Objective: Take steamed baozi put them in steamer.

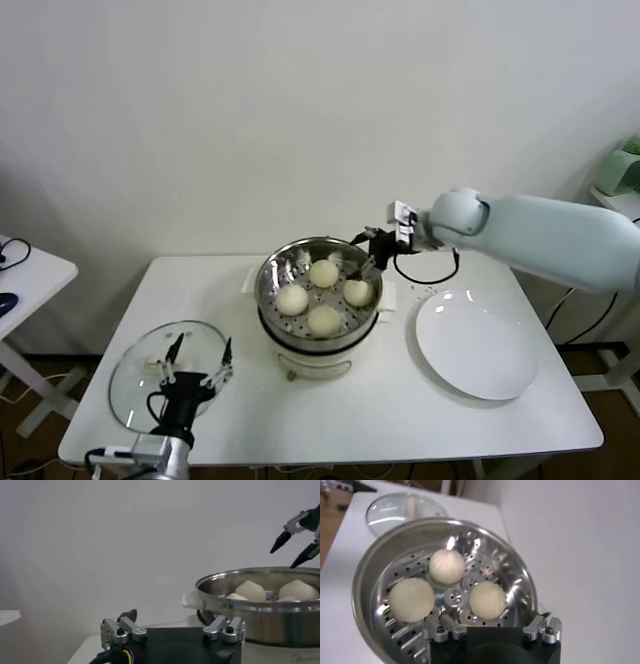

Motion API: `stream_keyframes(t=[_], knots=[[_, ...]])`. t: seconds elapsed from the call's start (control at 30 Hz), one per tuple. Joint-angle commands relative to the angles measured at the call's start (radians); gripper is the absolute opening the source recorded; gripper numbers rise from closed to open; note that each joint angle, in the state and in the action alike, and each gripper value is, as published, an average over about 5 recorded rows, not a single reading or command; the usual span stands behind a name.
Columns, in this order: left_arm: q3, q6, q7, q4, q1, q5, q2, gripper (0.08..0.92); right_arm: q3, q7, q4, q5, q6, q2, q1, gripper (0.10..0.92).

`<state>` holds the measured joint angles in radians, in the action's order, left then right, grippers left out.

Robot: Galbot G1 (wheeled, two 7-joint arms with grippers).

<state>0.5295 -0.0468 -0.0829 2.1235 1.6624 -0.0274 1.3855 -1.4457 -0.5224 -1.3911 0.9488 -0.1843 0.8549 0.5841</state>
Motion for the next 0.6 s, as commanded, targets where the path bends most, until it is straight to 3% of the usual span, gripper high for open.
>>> stream_keyframes(t=[0.03, 0.3, 0.6], knots=[[0.004, 0.008, 0.004, 0.024, 0.004, 0.019, 0.009, 0.823, 0.604, 0.189, -0.184, -0.186, 0.059, -0.309, -0.548, 0.823], [0.009, 0.016, 0.012, 0.052, 0.008, 0.056, 0.032, 0.823, 1.369, 0.206, -0.275, -0.423, 0.113, -0.26, -1.238, 0.823], [0.005, 0.011, -0.001, 0.045, 0.015, 0.103, 0.059, 0.823, 1.915, 0.207, -0.354, -0.592, 0.237, 0.09, -1.719, 0.823]])
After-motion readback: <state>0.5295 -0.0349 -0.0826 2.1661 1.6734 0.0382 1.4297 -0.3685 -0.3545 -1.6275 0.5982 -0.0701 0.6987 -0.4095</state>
